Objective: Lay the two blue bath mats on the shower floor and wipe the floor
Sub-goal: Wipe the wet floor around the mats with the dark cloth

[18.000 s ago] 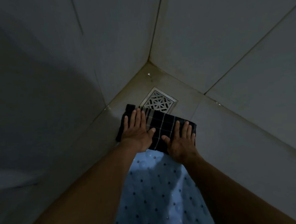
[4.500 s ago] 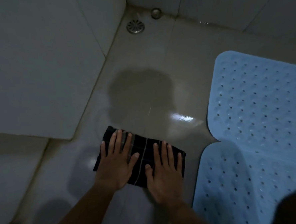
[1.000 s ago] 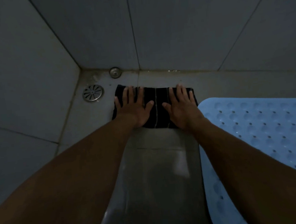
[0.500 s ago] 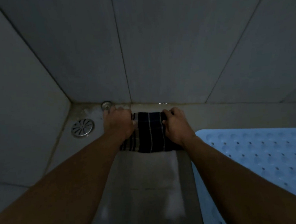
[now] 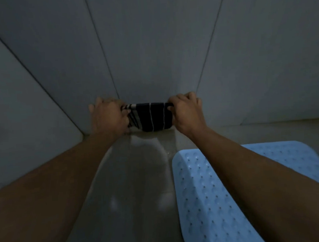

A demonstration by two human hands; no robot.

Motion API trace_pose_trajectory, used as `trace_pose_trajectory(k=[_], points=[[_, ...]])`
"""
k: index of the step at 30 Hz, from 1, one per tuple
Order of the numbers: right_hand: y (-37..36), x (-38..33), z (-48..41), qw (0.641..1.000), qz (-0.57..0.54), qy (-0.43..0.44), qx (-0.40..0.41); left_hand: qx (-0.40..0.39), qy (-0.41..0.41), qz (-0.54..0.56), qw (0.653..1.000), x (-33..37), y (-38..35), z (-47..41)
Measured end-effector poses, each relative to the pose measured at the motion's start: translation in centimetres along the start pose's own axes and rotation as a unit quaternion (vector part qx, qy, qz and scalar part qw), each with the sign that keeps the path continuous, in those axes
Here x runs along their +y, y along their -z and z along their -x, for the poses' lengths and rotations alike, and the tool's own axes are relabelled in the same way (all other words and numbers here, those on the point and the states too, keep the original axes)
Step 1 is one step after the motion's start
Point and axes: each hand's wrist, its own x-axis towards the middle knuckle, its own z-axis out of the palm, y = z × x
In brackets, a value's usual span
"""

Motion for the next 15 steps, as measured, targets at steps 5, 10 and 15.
trace_pose_trajectory(k=[5, 10, 15], points=[[15.7, -0.6, -2.5, 1.0, -0.006, -0.003, 0.019, 0.032, -0.039, 0.062, 0.997, 6.5, 12.7, -2.8], [29.3, 0.3, -3.5, 0.999, -0.021, -0.029, 0.024, 0.065, -0.083, 0.066, 0.992, 14.1, 23.8, -4.6], [45.8, 2.9, -4.2, 0.997, 0.005, -0.064, 0.032, 0.066, -0.147, 0.092, 0.983, 24.3, 34.8, -6.8]])
